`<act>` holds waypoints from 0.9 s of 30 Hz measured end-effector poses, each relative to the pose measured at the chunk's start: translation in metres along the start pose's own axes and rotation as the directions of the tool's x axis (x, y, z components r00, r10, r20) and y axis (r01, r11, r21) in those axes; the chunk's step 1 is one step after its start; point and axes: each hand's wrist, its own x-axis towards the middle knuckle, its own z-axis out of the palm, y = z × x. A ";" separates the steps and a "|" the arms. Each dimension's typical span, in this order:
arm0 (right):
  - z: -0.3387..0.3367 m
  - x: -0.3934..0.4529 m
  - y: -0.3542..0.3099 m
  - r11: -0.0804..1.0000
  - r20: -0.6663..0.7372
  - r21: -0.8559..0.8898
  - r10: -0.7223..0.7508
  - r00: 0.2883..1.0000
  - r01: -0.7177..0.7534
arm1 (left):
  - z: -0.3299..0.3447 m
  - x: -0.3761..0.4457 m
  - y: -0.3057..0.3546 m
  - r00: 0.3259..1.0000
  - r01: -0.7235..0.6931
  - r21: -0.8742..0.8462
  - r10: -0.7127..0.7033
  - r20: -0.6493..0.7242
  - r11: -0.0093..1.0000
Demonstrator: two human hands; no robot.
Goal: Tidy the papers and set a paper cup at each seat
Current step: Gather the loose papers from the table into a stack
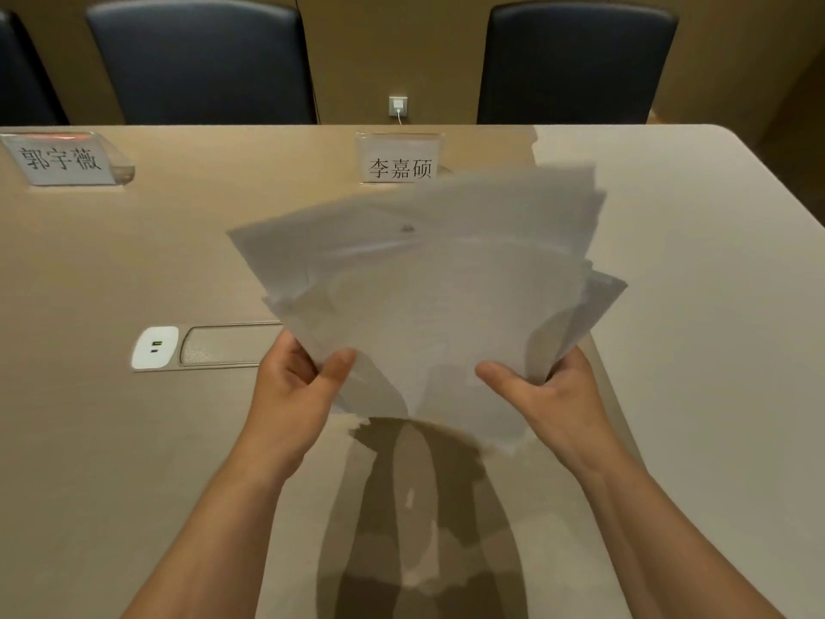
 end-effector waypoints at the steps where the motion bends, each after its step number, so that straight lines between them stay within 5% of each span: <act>1: 0.000 0.000 0.003 1.000 -0.005 0.013 0.008 1.000 -0.008 | -0.001 0.000 -0.003 0.999 -0.001 0.012 0.000 0.035 1.000; 8: 0.005 0.005 0.025 0.999 -0.021 0.018 0.047 0.999 -0.046 | -0.002 0.006 -0.024 0.993 0.070 0.056 -0.075 0.096 0.996; 14: 0.020 0.008 0.021 0.993 -0.115 0.118 0.030 0.993 -0.016 | 0.016 0.006 -0.022 0.999 0.034 -0.012 -0.034 -0.024 0.999; 23: 0.020 0.010 0.022 0.997 0.061 0.013 0.072 0.996 -0.073 | 0.016 0.007 -0.031 0.998 0.061 0.003 -0.061 -0.013 0.998; 27: 0.025 0.018 0.025 0.999 -0.013 -0.022 0.042 0.999 -0.042 | 0.014 0.013 -0.035 0.993 0.114 0.034 -0.113 -0.035 0.993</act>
